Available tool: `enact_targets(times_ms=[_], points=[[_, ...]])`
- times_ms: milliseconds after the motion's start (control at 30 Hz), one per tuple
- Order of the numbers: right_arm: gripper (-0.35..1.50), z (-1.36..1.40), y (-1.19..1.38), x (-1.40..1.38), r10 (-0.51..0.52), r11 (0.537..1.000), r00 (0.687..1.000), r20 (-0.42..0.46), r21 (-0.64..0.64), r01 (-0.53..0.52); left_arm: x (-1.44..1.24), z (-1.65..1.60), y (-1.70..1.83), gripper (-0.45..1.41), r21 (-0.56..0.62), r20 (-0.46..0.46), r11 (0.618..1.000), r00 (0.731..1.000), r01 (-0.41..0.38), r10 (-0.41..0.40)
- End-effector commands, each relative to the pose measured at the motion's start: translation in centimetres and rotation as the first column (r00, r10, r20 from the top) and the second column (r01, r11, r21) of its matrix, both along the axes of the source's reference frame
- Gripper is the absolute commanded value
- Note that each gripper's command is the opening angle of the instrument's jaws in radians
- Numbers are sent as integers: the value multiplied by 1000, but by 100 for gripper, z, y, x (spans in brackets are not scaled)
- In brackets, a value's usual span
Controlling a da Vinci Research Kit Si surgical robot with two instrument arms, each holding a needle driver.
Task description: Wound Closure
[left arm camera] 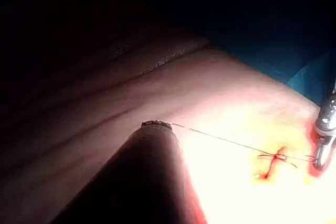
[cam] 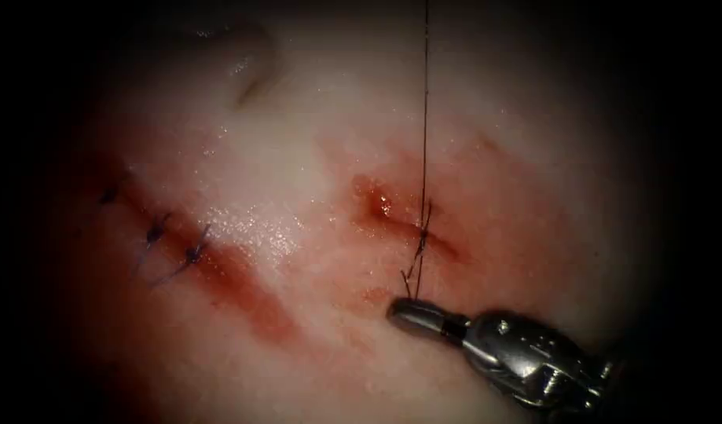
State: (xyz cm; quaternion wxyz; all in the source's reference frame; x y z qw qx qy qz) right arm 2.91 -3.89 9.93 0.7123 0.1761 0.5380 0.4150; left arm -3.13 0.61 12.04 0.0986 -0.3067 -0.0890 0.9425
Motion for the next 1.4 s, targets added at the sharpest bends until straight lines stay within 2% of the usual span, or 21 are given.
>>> enact_targets(times_ms=[33,300,700,1133,1400], points=[[-35,4,-11,8,-10,1000,1000,0,3,10,-6,6,6,-45,-5,-1,1000,1000,2,-2],[-35,-1,-29,13,-36,999,999,2,-4,36,-9,24,15,-45,-23,-7,1000,1000,0,-1],[-35,-4,-56,17,-69,998,998,1,3,69,-17,21,25,-45,-71,1,997,1000,-11,11],[-35,-2,-43,5,-61,998,998,9,6,61,-33,20,40,-45,-166,-1,986,1000,-6,6],[-35,2,-47,4,-62,998,998,6,0,62,-43,22,45,-45,-257,-15,966,1000,15,-20]])
